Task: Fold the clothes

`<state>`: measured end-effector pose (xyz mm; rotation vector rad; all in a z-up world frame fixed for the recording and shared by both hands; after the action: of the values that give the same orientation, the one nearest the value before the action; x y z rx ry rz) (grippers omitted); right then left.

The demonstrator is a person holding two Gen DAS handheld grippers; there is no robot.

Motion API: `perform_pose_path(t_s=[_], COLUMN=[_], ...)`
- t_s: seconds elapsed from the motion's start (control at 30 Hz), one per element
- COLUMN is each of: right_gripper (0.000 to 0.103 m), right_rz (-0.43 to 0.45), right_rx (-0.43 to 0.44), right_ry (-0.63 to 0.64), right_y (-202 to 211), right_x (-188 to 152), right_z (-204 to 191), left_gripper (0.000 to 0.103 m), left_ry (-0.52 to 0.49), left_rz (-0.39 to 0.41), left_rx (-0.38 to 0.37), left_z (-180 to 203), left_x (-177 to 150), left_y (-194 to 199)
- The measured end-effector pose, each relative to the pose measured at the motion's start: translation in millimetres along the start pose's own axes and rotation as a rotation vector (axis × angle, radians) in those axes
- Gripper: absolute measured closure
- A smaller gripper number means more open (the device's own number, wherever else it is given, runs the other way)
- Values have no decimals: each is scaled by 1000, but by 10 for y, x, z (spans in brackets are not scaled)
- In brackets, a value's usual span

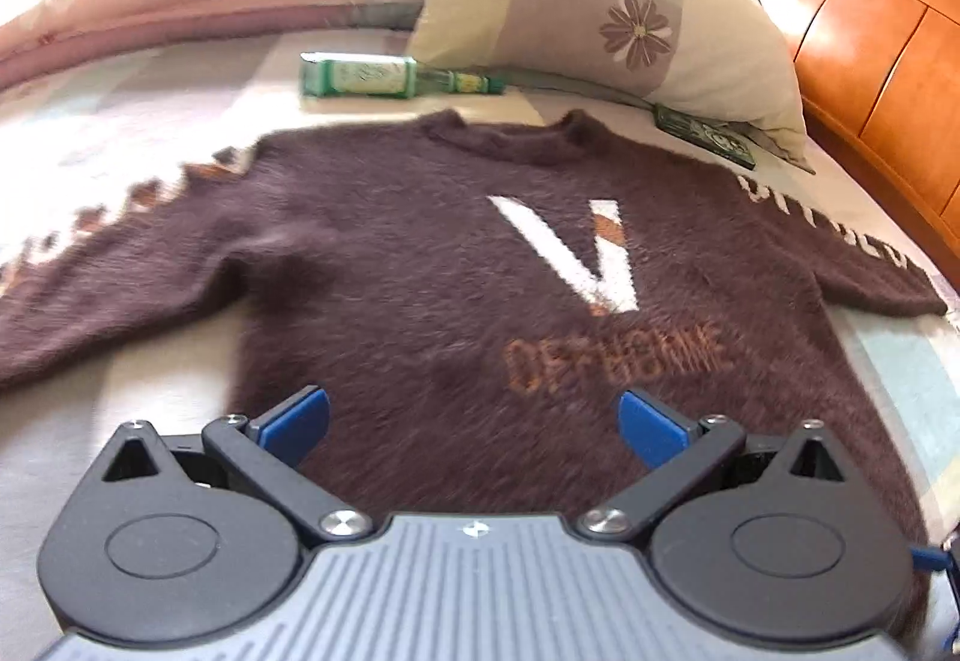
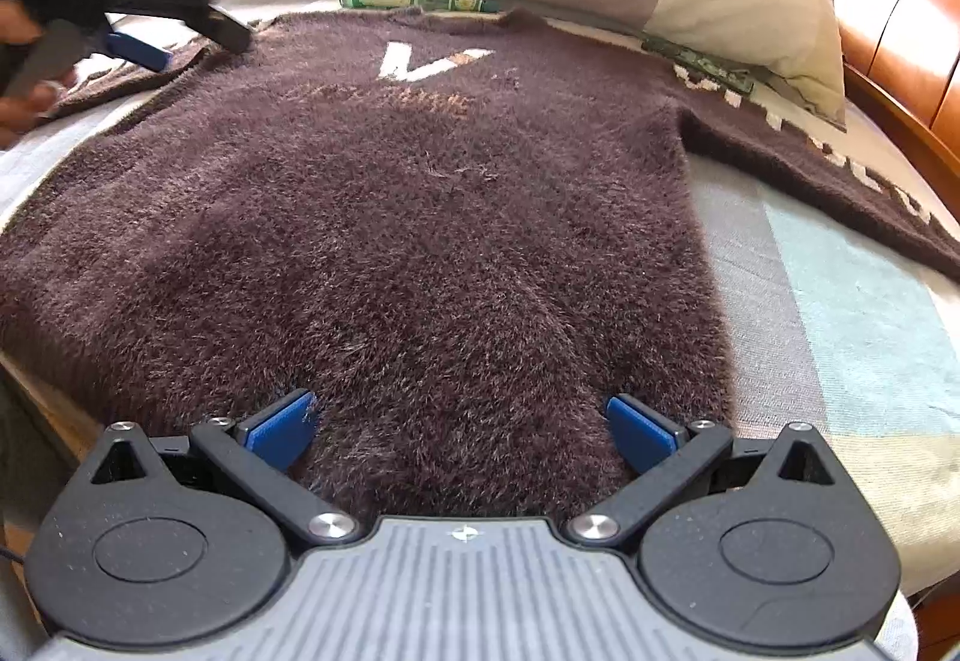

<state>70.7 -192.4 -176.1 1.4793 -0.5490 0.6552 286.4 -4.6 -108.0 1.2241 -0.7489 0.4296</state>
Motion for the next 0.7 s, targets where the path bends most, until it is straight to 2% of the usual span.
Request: perform_pose_path(t_s=[0.13, 0.2, 0.33, 0.4, 0.5, 0.6, 0.7], right_gripper=[0, 0, 0, 0, 0, 0, 0], right_rz=[-49, -62, -1, 44, 108, 165, 133], right_rx=[-10, -18, -66, -81, -111, -164, -197], right_ry=[-14, -42, -162, -195, -195, -166, -153], right_y=[-18, -17, -15, -52, -203, -515, -1001], right_x=[50, 96, 411, 667, 1161, 1647, 1880], right_z=[5, 40, 356, 557, 915, 1327, 1699], left_gripper=[1, 1, 1, 1, 1, 1, 1], left_ry=[12, -60, -183, -203, -215, -224, -237], left_rz=[-71, -35, 51, 27, 67, 48, 63], left_rx=[-16, 5, -89, -119, -163, -156, -152], left_z=[22, 105, 247, 241, 189, 206, 218], left_x=[-84, -56, 64, 28, -58, -30, -46], left_y=[-442, -490, -525, -647, -700, -702, -717])
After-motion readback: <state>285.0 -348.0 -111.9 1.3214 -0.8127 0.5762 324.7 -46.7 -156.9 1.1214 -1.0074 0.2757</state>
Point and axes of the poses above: each gripper's, at about its wrist camera, not at the fingertips, and y roughly against the way its jaws point, z to its right, x to its top, the point moved 7 cm from there along -y, roughly the way its jaws point, and after that the axes turned 3 degrees about z, right-handed, at the moved point
